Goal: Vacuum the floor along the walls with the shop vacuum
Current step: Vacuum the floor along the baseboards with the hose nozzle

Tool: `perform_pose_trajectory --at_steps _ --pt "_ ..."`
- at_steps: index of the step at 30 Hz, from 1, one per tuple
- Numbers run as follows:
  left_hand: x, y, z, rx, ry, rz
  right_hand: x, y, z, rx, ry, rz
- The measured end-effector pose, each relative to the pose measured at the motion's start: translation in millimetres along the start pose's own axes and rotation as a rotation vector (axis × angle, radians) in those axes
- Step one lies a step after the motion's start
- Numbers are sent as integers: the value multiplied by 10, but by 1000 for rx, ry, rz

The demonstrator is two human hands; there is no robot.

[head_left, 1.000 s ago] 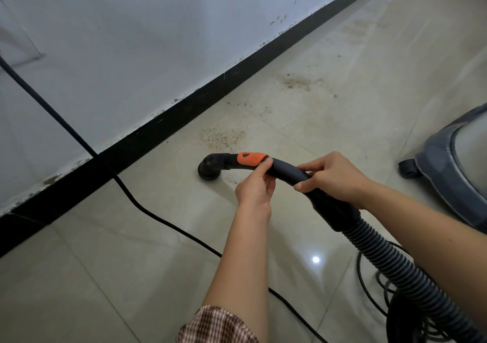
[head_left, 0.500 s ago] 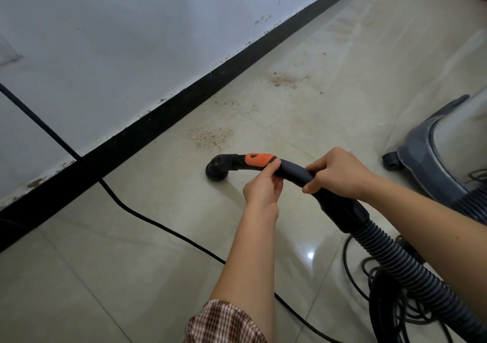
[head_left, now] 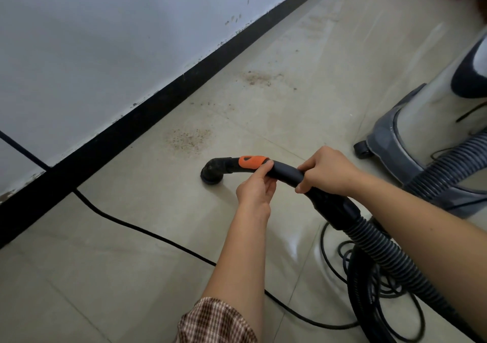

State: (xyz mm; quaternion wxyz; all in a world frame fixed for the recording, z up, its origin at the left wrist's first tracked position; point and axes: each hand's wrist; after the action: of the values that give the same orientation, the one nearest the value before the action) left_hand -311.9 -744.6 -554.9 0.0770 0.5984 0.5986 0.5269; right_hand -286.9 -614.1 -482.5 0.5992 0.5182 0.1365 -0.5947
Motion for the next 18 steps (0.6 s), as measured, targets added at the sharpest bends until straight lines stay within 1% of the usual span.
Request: perform_pose_trajectory --at_steps 4,12,18 --pt "35 13 56 -13 -16 23 -50 49 -69 12 -23 5" --pt "123 58 162 -32 -48 79 -215 184 -206 28 -68 71" --pt "168 91 222 -35 -40 104 -292 272 -280 25 -89 56"
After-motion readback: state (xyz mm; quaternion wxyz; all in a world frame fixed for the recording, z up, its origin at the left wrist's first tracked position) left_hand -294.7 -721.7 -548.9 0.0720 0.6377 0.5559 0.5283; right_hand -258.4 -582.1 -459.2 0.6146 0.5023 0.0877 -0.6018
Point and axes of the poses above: each hand's wrist, its own y-axis away from the middle knuckle, its own x-axis out of the palm, z = x × y, and after that the axes turned 2 degrees about z, right-handed
